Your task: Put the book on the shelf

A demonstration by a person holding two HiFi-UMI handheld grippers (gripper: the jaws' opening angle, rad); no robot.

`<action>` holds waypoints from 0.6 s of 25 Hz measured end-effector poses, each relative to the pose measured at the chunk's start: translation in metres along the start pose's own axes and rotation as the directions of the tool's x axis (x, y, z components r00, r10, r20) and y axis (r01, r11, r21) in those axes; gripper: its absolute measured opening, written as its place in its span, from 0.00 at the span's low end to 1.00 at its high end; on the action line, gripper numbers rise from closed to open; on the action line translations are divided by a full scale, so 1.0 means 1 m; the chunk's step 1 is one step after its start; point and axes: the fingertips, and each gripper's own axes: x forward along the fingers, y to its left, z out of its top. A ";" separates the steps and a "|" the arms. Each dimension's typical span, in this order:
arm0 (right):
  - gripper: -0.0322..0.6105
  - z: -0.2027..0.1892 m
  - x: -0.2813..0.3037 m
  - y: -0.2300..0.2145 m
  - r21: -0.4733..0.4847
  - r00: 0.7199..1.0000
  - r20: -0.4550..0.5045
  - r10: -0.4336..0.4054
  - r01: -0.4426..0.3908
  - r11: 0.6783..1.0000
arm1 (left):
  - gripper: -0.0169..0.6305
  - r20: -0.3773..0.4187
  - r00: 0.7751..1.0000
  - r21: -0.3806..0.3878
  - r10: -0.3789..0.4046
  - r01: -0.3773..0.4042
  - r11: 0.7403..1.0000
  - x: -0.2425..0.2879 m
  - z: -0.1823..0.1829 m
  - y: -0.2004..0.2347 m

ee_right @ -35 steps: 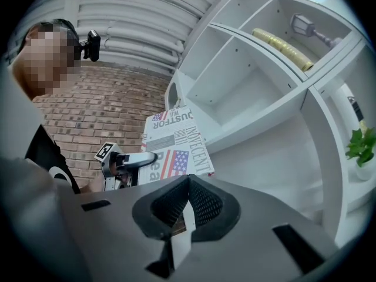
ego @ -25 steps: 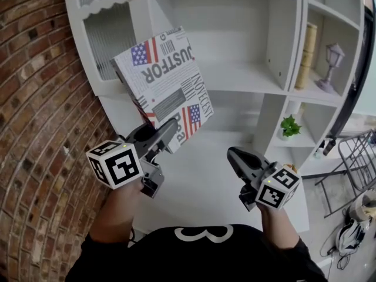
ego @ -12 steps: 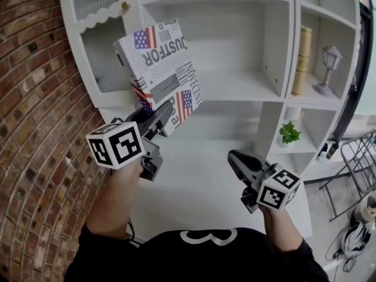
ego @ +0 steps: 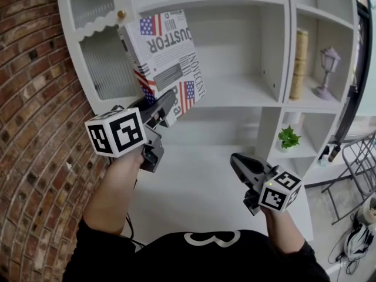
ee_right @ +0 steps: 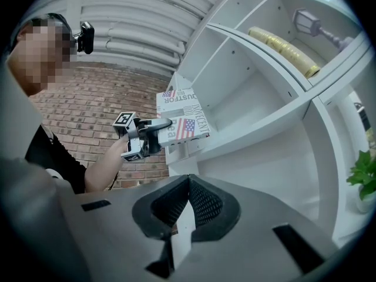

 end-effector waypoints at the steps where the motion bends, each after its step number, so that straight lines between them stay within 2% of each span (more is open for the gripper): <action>1: 0.06 0.001 0.000 -0.001 -0.001 1.000 0.000 0.000 0.000 1.000 | 0.26 0.001 1.000 0.011 0.011 -0.011 1.000 0.003 0.002 0.002; 7: 0.06 0.005 -0.001 -0.007 -0.014 1.000 -0.003 0.007 -0.007 1.000 | 0.26 -0.012 0.996 0.060 0.090 -0.089 0.994 0.025 0.006 0.015; 15: 0.06 0.006 -0.002 -0.012 -0.016 1.000 -0.011 0.028 -0.029 0.999 | 0.26 -0.031 0.980 0.101 0.197 -0.193 0.976 0.058 0.003 0.037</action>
